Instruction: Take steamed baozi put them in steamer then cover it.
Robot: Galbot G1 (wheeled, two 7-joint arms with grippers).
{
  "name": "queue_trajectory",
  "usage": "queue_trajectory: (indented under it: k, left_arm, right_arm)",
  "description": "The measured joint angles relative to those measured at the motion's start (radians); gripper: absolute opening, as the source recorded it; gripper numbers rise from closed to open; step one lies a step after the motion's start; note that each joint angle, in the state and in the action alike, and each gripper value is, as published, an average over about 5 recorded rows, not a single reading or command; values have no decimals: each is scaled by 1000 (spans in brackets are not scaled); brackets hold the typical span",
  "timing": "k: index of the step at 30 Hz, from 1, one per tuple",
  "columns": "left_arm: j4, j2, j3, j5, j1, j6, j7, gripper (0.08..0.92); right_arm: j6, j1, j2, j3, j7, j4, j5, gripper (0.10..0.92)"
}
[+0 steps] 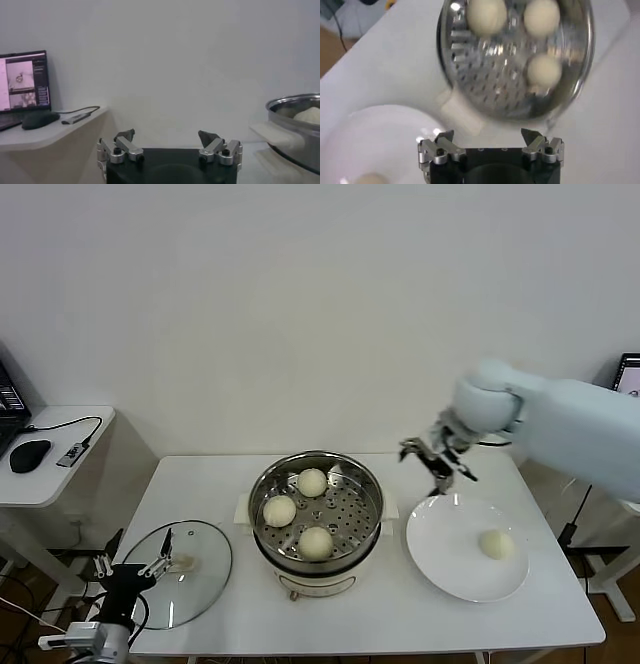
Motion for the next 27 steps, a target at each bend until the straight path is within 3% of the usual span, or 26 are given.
queue_trajectory:
  k: [11,27]
  left_arm:
    - [0,-2,12,11,5,3,0,823]
    - [-6,-4,1,14,18,5,0,823]
  right_arm:
    - [-24,-314,-151,242,14,-83,-119,823]
    - [-35,-656,-152,512,32,-232,-235,823]
